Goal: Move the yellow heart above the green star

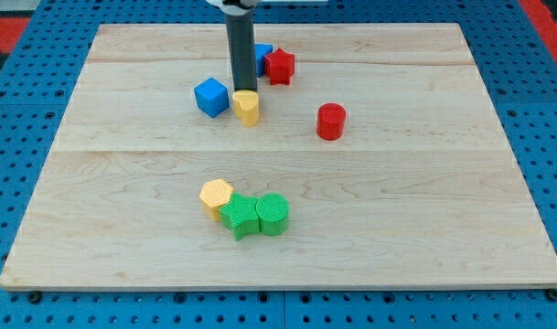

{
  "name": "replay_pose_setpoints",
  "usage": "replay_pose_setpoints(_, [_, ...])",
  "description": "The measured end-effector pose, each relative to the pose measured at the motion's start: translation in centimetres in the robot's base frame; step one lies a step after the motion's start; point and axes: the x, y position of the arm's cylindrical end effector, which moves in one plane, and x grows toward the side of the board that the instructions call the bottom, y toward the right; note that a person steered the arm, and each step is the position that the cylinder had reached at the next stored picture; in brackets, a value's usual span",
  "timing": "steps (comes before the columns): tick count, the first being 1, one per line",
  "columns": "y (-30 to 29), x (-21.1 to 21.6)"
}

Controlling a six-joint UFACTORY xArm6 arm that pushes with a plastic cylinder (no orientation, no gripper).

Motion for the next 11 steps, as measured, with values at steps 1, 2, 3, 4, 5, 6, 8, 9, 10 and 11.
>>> replay_pose_setpoints(1, [1.0, 3.4])
replay_pose_setpoints(2, [1.7, 7.2])
replay_pose_setpoints(3, [1.9, 10.0])
replay_pose_setpoints(4, [2.0, 9.0])
replay_pose_setpoints(5, [1.4, 6.3])
replay_pose_setpoints(6, [-2.2, 6.6])
replay_pose_setpoints(8, [-2.1, 9.3])
replay_pose_setpoints(9, [-2.1, 11.2])
replay_pose_setpoints(10, [-2.1, 12.8])
replay_pose_setpoints(11, [-2.0, 13.8])
